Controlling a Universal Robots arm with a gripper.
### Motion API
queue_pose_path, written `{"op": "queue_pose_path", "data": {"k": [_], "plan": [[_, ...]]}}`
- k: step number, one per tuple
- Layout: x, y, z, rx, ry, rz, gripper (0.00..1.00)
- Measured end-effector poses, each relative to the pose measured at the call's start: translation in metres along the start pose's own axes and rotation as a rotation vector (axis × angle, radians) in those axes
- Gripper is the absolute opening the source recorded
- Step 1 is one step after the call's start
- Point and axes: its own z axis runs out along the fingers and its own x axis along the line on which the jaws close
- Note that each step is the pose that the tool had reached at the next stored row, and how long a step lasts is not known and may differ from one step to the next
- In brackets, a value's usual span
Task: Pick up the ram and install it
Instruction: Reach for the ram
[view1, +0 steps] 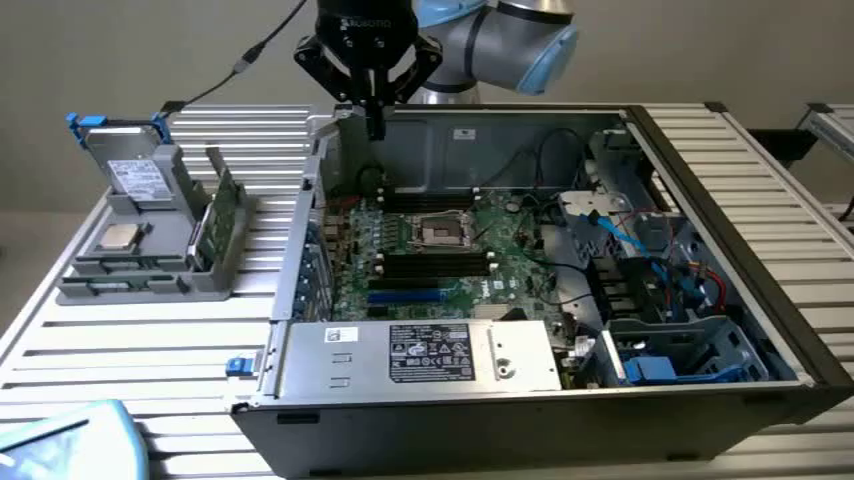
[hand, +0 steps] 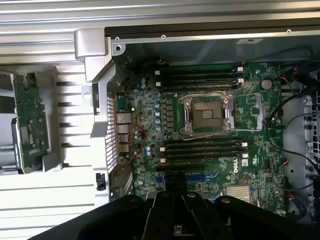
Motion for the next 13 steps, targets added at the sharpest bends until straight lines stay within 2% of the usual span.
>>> {"op": "queue_pose_path", "data": {"k": [13], "plan": [[0.0018, 0.0002, -0.0005, 0.0, 0.0, 0.0, 0.11]]}}
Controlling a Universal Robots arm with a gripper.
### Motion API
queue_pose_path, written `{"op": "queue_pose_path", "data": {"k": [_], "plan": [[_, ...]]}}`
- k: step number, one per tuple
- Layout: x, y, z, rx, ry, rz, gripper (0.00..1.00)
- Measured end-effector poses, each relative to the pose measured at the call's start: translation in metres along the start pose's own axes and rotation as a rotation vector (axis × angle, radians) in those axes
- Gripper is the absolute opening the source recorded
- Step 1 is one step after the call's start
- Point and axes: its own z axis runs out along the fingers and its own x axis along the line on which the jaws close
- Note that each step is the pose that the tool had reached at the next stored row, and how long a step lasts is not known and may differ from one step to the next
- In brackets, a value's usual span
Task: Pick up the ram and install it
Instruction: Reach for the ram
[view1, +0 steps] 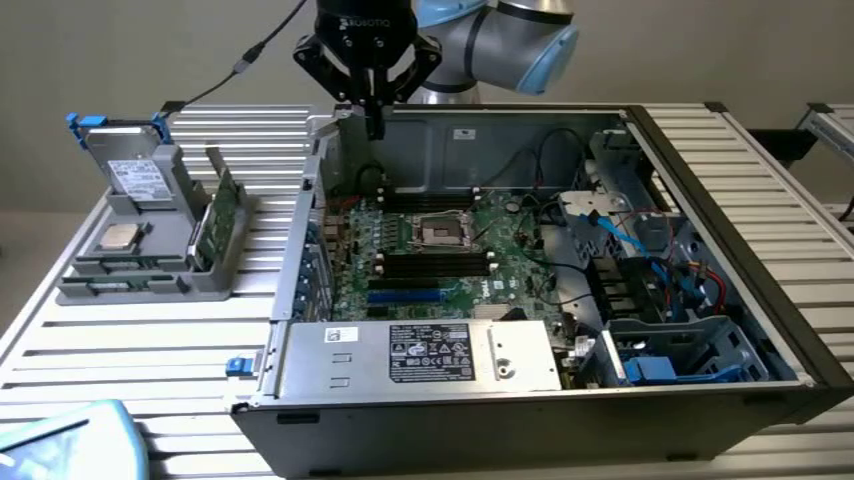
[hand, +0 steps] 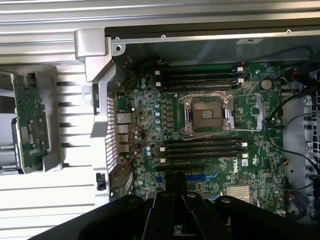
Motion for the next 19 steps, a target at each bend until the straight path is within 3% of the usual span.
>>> {"op": "queue_pose_path", "data": {"k": [8, 19], "plan": [[0.031, 0.0037, -0.0003, -0.0035, 0.0019, 0.0, 0.11], [0.08, 0.0072, -0.0011, -0.006, 0.0136, 0.001, 0.11]]}}
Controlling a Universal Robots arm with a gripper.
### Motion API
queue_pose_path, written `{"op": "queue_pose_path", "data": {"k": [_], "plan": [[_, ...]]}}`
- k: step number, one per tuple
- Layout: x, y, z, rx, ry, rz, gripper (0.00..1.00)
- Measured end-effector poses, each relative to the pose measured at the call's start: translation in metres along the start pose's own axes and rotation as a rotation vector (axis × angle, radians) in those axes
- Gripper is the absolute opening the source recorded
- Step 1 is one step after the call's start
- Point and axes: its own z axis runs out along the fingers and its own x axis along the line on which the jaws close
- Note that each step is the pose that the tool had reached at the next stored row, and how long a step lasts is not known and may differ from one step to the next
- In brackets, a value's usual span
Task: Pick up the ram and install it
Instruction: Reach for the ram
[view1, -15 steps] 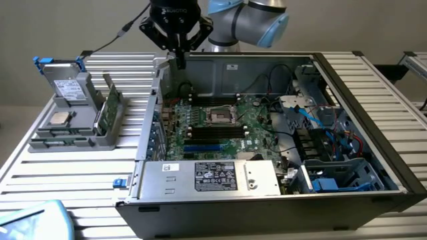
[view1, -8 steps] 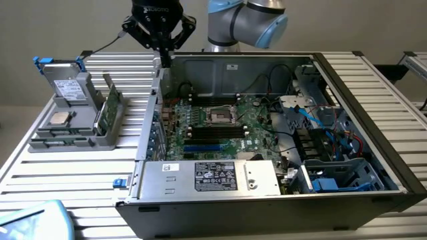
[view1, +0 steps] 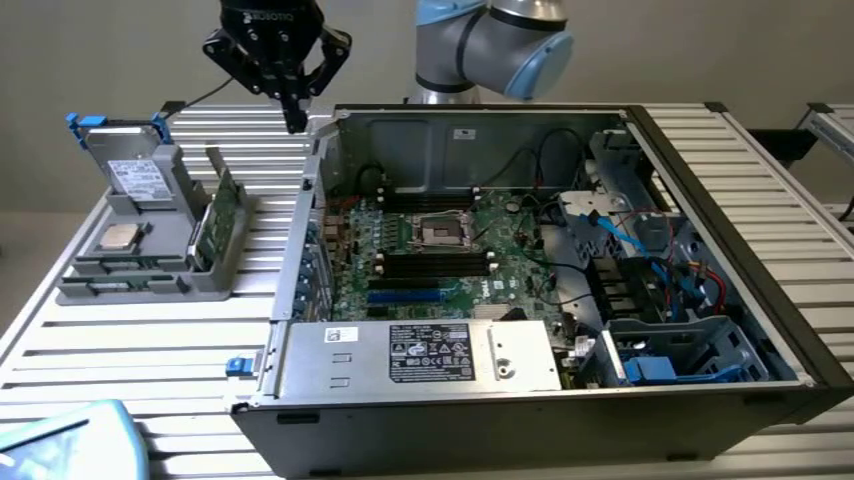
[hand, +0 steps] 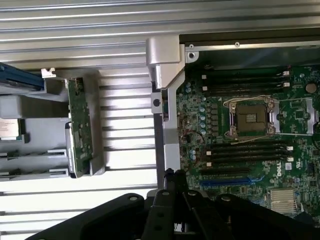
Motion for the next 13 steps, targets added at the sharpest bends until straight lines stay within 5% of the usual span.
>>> {"op": "queue_pose_path", "data": {"k": [13], "plan": [[0.06, -0.0007, -0.0002, -0.0089, 0.0057, 0.0, 0.11]]}}
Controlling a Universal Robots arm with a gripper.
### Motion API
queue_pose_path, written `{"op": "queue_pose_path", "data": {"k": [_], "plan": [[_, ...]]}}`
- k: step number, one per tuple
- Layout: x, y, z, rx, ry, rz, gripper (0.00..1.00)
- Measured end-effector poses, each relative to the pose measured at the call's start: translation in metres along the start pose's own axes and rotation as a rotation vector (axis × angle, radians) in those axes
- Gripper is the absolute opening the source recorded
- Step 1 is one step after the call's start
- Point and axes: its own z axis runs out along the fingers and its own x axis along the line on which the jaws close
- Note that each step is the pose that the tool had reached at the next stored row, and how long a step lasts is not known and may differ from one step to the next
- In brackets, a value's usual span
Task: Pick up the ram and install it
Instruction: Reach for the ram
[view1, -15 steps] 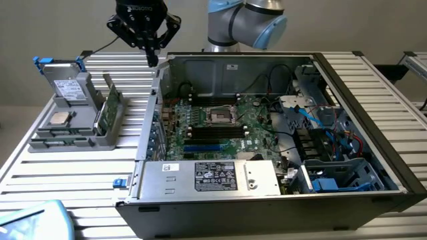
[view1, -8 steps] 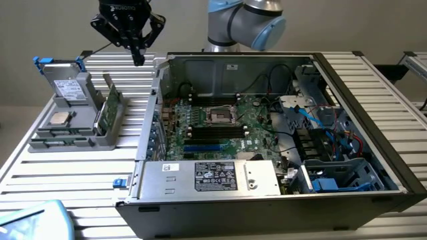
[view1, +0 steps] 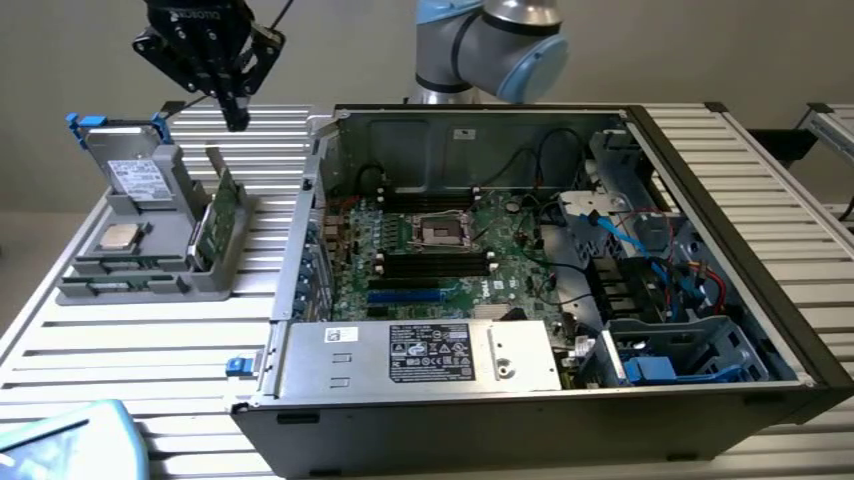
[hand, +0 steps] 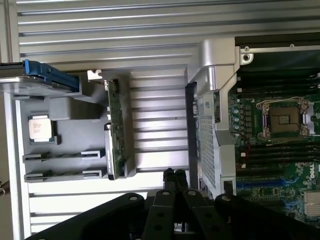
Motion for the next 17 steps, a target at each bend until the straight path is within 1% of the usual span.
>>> {"op": "queue_pose_path", "data": {"k": [17], "plan": [[0.077, -0.0034, 0.0004, -0.0142, 0.0036, 0.0, 0.11]]}}
